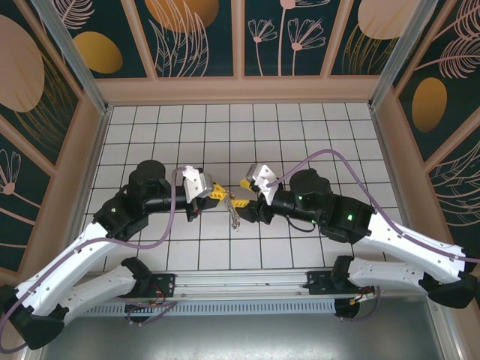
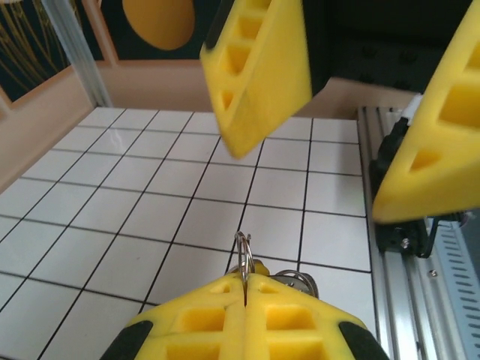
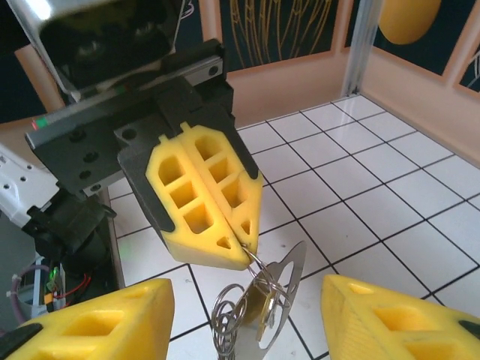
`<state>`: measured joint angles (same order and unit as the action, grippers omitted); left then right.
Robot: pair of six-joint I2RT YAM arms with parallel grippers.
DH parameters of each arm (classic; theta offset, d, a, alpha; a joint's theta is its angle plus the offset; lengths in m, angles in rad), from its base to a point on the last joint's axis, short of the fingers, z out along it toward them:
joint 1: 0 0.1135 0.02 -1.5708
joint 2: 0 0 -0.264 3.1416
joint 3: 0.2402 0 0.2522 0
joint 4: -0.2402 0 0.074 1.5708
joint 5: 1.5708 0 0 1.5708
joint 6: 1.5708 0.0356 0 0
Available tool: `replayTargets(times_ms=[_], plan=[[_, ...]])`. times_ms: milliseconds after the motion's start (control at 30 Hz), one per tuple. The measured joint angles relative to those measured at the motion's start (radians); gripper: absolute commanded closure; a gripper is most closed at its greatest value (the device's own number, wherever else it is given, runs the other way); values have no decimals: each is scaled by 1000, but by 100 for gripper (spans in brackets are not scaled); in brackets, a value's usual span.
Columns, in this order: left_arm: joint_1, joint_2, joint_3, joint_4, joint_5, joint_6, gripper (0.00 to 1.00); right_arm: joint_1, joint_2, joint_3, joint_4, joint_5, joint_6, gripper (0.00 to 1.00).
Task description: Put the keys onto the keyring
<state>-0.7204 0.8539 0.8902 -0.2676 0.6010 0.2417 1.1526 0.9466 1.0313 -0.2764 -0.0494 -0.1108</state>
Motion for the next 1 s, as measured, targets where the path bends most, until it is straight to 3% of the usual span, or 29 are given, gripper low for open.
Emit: replayTargets(times_ms=[533,800,900,1000], plan=[[0,-23,43,31,161,-56,100,52,3,-11,53,8,-68,64],[0,-24,43,31,170,-56,100,65,2,-11,56,8,-68,85],[0,-24,43,29,169,-56,100,67,-2,-11,56,16,-68,100],[0,-23,43,33,161,-55,100,67,-9,-11,54,28,-68,100]])
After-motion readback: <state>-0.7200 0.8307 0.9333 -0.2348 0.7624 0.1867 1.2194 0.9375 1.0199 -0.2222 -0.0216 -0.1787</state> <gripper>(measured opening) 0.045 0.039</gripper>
